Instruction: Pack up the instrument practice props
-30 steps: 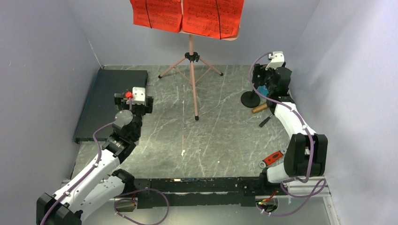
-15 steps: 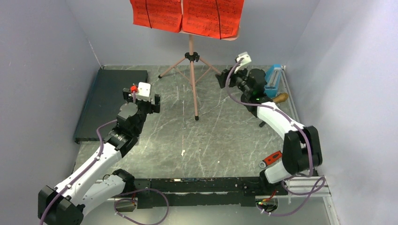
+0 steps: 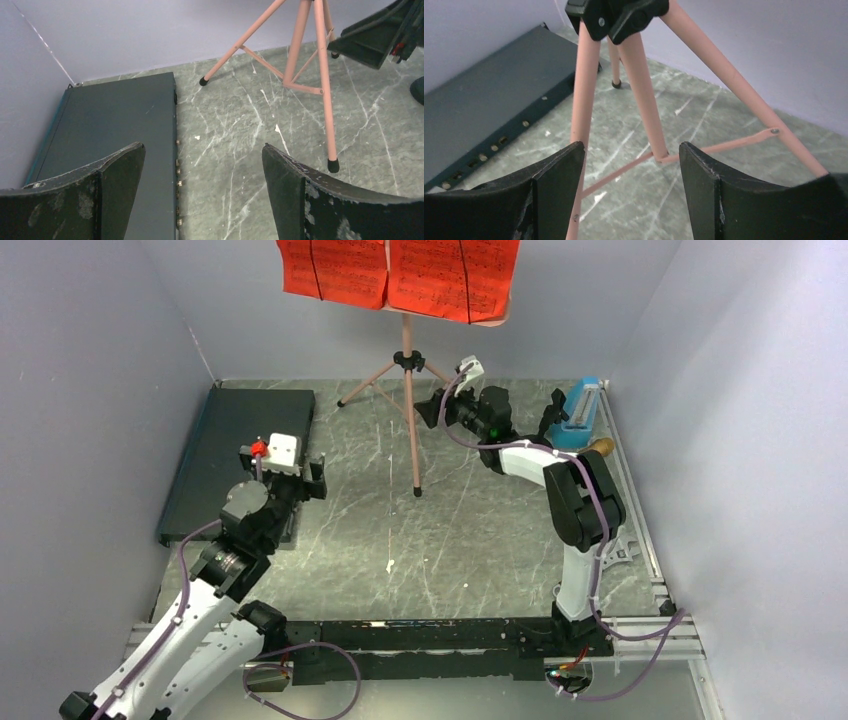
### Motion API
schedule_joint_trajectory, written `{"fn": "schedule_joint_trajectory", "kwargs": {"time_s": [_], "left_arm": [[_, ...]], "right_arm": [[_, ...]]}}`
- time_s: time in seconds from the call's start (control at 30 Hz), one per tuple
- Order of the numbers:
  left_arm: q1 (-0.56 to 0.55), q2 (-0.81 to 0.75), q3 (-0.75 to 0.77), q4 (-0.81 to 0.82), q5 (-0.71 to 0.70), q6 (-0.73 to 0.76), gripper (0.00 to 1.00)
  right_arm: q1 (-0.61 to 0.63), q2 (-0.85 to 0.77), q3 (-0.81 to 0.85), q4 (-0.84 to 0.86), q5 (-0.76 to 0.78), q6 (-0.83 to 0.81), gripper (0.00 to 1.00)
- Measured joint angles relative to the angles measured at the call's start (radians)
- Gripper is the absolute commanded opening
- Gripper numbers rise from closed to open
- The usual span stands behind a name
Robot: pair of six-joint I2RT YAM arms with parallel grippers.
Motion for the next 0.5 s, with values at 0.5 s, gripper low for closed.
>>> {"fn": "schedule_joint_trajectory", "kwargs": {"time_s": [0.5], "left_arm": [[0.000,-0.023,-0.089,-0.042,-0.026,-0.017,0.91]], "right_arm": [[0.034,0.059,0.073,0.085,-0.021,0.058,0.64]]}}
